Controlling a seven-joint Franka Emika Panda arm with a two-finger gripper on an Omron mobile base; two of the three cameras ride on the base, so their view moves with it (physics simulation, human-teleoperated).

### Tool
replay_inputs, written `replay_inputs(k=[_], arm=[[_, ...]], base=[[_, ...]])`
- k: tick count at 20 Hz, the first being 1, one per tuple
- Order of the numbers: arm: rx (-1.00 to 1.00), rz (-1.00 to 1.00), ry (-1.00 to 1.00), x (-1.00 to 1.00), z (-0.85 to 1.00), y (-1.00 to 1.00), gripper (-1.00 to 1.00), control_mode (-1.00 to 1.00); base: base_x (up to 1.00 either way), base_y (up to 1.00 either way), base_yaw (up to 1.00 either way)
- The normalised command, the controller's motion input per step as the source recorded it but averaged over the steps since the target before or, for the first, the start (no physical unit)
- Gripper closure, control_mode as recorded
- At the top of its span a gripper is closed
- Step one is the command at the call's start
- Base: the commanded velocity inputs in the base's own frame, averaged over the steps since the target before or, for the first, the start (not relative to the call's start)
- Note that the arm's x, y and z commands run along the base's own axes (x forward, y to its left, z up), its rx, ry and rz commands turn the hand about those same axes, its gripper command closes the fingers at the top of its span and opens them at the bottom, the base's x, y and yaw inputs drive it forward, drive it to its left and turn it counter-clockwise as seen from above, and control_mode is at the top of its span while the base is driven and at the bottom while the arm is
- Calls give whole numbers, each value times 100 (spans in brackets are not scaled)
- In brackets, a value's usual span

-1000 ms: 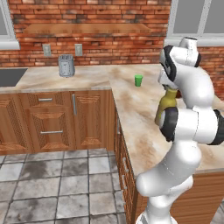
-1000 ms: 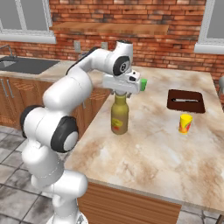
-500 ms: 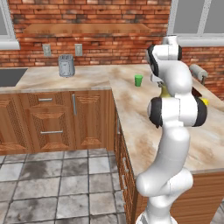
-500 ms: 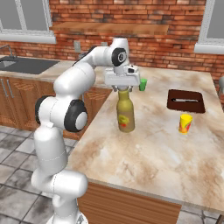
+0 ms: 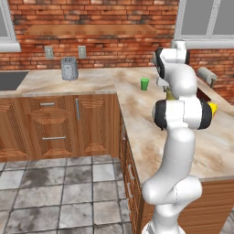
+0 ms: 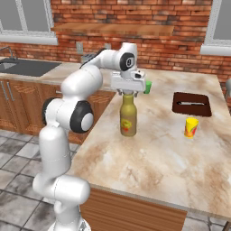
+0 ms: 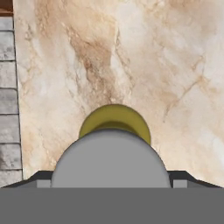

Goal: Place the drinks on the dining counter in a tight cluster.

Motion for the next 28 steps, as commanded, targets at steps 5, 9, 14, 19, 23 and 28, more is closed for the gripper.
replay_inputs(k=[5, 9, 14, 19, 23, 28], arm=[[0, 0, -1, 11, -51, -1, 100, -100], [0, 0, -3, 4, -40, 0, 100, -100], [4, 0, -11, 0, -49, 0, 100, -100], [4, 0, -5, 0, -20, -4, 100, -100], [0, 0, 0, 0, 0, 0, 100, -100], [0, 0, 0, 0, 0, 0, -100, -100]], base=[[0, 0, 0], [0, 0, 0], [0, 0, 0], [0, 0, 0], [0, 0, 0], [0, 0, 0]])
